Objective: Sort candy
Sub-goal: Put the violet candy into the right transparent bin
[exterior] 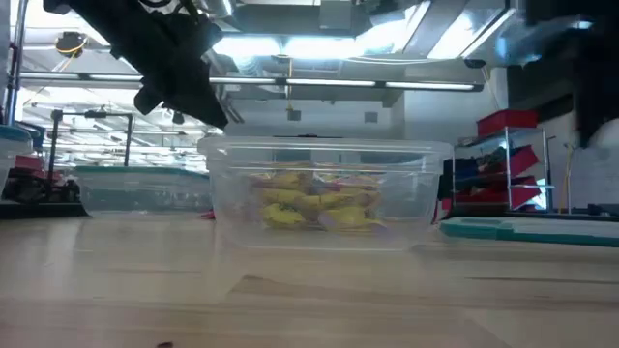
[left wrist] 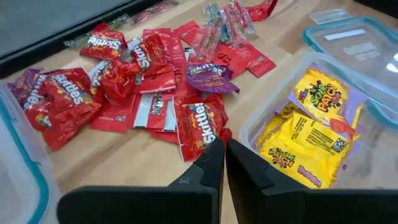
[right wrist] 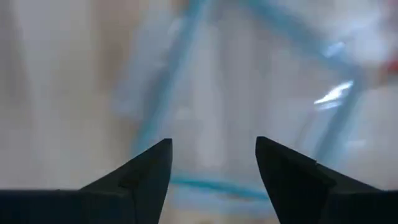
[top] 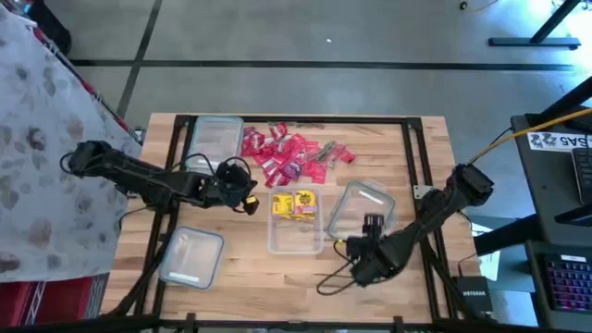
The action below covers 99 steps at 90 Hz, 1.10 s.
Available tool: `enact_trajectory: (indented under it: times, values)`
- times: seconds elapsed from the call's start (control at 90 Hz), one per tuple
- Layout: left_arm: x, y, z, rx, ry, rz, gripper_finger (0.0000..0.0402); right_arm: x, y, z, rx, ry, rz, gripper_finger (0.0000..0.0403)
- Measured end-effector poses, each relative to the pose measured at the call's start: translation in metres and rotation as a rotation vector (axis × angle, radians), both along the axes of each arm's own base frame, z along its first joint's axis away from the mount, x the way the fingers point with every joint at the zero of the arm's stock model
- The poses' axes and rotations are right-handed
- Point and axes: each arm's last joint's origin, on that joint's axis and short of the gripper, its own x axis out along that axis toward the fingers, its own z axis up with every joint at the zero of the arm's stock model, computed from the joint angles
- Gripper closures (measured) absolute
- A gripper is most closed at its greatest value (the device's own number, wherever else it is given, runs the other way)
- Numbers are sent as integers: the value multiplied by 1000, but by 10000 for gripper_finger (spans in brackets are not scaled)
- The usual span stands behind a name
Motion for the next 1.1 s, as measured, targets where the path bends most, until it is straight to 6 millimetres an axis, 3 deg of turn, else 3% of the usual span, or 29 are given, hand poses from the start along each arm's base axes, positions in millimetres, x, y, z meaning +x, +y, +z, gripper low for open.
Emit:
enact_trajectory:
  times: [0.178, 0.344, 0.744, 0.844, 1.1]
  values:
    - [0, 8, 2, 117, 40, 23, 402, 26, -46, 4, -244, -52, 15, 187]
    - [5, 26, 8, 197, 17, 90, 402, 42, -89, 6, -343, 43, 55, 188]
    - [4, 117, 22, 173, -18, -5, 398, 60, -165, 12, -310, 138, 58, 188]
    - [-1, 132, 24, 189, -17, 31, 379, 68, -180, 19, -273, 47, 83, 188]
    - [-6, 148, 22, 180, -20, 53, 309, 107, -230, 30, 41, -442, 257, 188]
